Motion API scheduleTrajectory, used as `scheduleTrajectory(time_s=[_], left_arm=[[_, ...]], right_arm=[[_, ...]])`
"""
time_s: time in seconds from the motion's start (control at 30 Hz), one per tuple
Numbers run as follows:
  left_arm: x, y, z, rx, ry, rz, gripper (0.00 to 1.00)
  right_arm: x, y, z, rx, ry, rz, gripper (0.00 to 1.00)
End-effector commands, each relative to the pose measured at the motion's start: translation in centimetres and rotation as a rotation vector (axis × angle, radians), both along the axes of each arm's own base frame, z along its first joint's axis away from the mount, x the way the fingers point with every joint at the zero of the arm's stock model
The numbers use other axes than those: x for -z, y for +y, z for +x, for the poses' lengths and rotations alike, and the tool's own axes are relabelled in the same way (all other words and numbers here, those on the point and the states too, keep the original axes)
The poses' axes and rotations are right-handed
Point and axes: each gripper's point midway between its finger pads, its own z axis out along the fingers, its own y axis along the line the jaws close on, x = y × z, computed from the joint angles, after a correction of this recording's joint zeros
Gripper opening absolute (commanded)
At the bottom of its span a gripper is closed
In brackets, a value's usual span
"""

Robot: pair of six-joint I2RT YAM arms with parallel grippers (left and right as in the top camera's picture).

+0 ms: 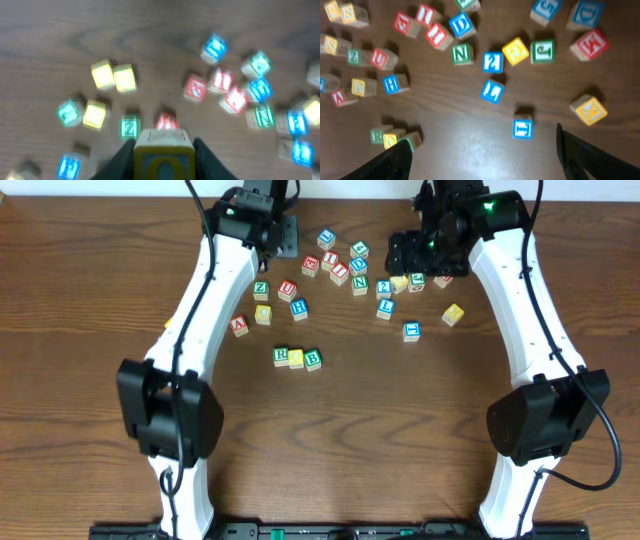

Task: Spell out ROBOT
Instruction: 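Carry the yellow O block down to the right end of the row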

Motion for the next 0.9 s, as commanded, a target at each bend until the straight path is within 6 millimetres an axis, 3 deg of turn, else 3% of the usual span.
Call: scheduleTrajectory(time_s=[0.0,0.1,0.17,0.3,0.4,0.63,0.87], left_arm=[[2.3,-3.2,-3.8,0.020,0.147,-0.016,0.25],[3.5,-4.7,-6.1,0.024,0.226,-0.002,0.25],[5.0,-7.0,-8.4,0.073,0.287,0.030,0.25],[7.4,-8.3,-10.7,0.061,0.348,0.043,0.25],[10.4,-8.6,-12.3,0.027,0.396,0.051,0.25],[15.0,-9.8,-13.3,0.019,0.381,0.028,0.25],[17.2,-9.6,-14.2,-0.024,0.383,0.026,0.26]], right_arm=[[-1.1,-2.4,1.5,0.048,-0.051,0.007,0.87],[-1.2,-4.8,2.2,0.100,-0.061,0.008,0.88],[-1.1,-8.1,2.6,0.177,-0.058,0.010,0.87],[-1.4,-10.4,2.8,0.227,-0.049,0.083,0.87],[-1.6,-11.9,2.8,0.252,-0.048,0.119,0.87],[-1.4,-12.2,2.6,0.254,-0.038,0.116,0.88],[-1.3,-11.6,2.3,0.244,-0.023,0.115,0.89]])
